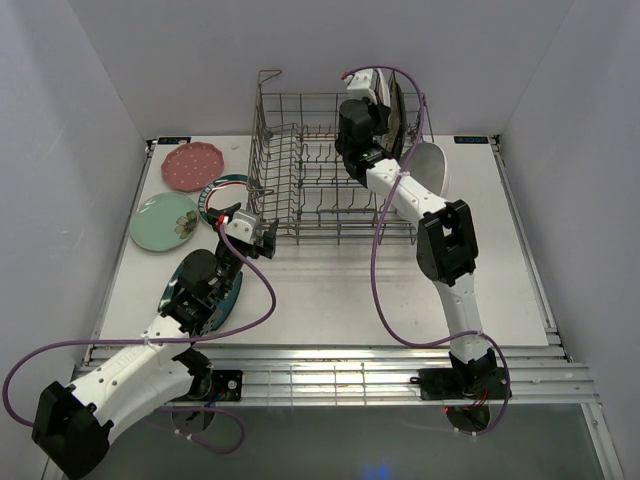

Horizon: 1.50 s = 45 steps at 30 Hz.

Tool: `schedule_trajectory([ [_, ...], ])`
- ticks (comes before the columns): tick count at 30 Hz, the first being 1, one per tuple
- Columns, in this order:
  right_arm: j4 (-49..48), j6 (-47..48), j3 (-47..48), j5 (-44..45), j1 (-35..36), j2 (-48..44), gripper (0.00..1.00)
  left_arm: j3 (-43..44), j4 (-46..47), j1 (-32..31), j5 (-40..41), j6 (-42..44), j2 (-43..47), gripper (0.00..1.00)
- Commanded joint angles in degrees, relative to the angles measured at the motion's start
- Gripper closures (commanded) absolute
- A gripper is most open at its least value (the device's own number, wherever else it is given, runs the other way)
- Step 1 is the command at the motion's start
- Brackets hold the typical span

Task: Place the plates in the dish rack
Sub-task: Insert the plate into the dish rack.

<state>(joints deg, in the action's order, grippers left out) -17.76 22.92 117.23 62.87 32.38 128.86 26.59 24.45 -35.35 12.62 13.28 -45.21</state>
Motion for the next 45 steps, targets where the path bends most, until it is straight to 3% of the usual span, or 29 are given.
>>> schedule_trajectory([
  [1, -4.39, -1.56, 3.27, 1.11, 0.05, 0.43, 0.92, -0.66, 0.69, 0.29, -0.67, 0.26, 0.83, 0.02],
  [28, 1.67, -11.31, -0.95, 1.03, 0.84, 3.33, 0.92, -0.75, 0.69, 0.37, -0.49, -0.01, 1.27, 0.02],
  [45, 2.38, -11.58, -0.95, 2.34, 2.34, 5.88, 0.92, -0.75, 0.69, 0.37, -0.58, 0.08, 1.62, 0.02],
])
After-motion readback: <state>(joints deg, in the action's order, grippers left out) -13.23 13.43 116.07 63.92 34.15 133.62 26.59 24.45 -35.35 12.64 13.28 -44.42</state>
